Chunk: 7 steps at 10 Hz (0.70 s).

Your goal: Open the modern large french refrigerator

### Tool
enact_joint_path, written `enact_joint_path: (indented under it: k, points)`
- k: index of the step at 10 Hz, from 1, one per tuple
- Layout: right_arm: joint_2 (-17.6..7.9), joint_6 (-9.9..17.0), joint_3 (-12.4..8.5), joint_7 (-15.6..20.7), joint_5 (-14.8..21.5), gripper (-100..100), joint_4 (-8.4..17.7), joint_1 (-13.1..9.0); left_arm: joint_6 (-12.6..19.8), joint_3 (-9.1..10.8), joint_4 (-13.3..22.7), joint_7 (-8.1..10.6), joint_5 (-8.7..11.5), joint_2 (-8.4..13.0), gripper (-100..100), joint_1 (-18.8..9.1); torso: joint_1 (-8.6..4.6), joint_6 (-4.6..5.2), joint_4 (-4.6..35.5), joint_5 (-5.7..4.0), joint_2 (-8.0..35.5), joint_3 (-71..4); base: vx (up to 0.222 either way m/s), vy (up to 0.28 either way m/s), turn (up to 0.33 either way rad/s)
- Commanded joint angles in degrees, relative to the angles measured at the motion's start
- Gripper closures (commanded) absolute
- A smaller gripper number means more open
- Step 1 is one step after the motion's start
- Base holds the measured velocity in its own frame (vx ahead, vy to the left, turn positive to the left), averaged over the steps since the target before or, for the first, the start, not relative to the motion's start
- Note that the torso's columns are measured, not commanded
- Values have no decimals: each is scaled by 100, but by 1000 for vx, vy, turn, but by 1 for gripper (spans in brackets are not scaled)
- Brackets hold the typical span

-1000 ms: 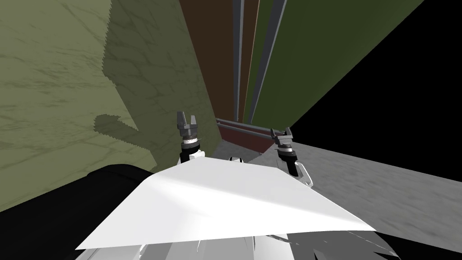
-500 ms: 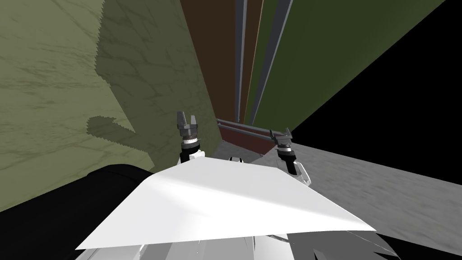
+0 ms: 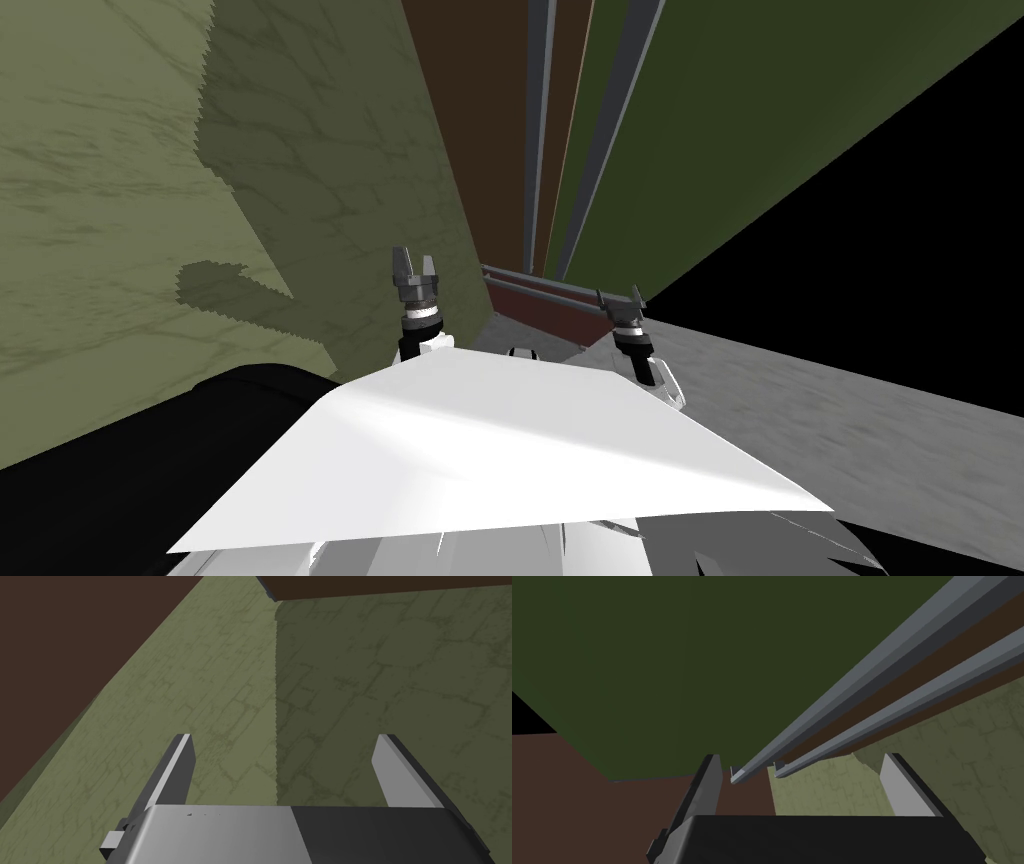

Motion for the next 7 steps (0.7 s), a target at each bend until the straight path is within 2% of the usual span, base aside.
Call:
enact_joint_path:
  k: [1, 2, 3, 5, 6, 7]
  points:
    - [43, -161, -100, 450, 140, -100, 402, -174, 0, 0, 0, 0, 0, 0, 0, 0, 0, 1, -1, 0, -1, -2, 63, 15, 52]
    - [43, -161, -100, 616, 140, -100, 405, -174, 0, 0, 0, 0, 0, 0, 0, 0, 0, 0, -2, 0, -6, -5, 55, 14, 26]
    - [84, -249, -165, 783, 235, -100, 647, -279, 0, 0, 0, 0, 0, 0, 0, 0, -1, 2, -2, 0, -2, -3, 75, 29, 43]
    - [84, -249, -165, 1005, 235, -100, 647, -279, 0, 0, 0, 0, 0, 0, 0, 0, -2, 2, -1, 0, -1, -3, 44, 6, 11]
    - [134, -336, -228, 1234, 327, -100, 884, -381, 0, 0, 0, 0, 0, 0, 0, 0, -6, 2, 2, -1, 12, 5, 40, 0, 43]
    - [134, -336, -228, 1355, 327, -100, 884, -381, 0, 0, 0, 0, 0, 0, 0, 0, -3, 0, 1, -1, 4, 2, 44, 8, 27]
